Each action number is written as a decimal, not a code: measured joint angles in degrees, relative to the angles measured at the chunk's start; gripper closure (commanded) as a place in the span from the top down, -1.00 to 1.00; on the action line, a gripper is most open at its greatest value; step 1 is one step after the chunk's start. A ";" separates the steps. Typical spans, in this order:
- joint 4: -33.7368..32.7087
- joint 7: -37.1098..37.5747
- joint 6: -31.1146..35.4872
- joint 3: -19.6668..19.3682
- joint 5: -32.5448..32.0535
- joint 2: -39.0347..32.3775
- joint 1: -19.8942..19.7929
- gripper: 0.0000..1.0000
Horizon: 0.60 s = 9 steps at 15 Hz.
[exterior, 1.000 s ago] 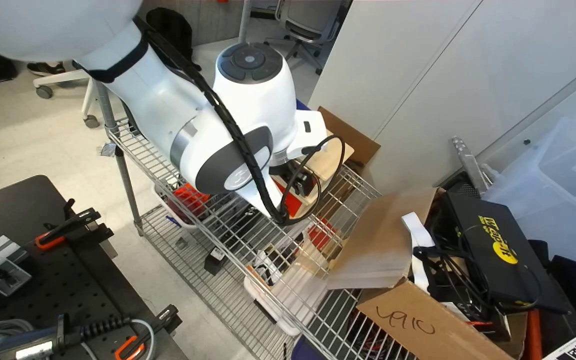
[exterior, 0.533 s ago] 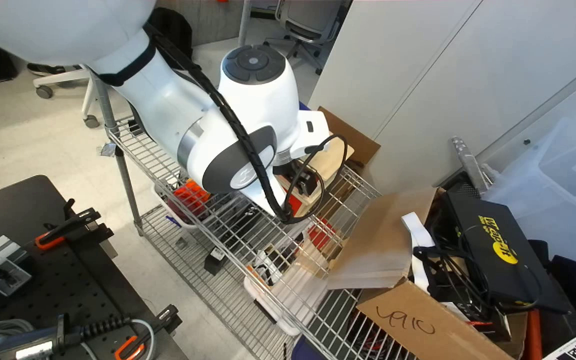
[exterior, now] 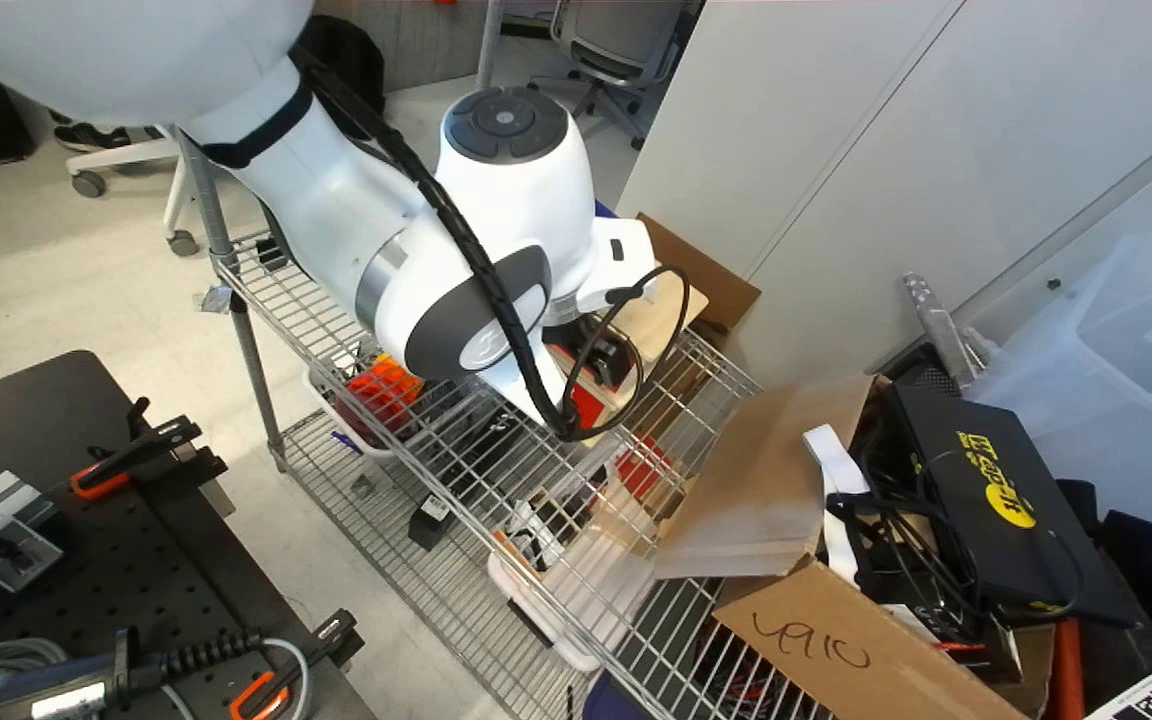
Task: Open the chest drawer
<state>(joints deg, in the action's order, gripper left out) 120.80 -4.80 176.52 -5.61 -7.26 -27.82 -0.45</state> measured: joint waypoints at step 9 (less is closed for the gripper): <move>-0.05 0.13 -2.73 4.66 1.82 0.15 -2.38 1.00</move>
<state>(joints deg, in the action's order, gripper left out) 120.75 -4.68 173.79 -0.95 -5.45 -27.67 -2.83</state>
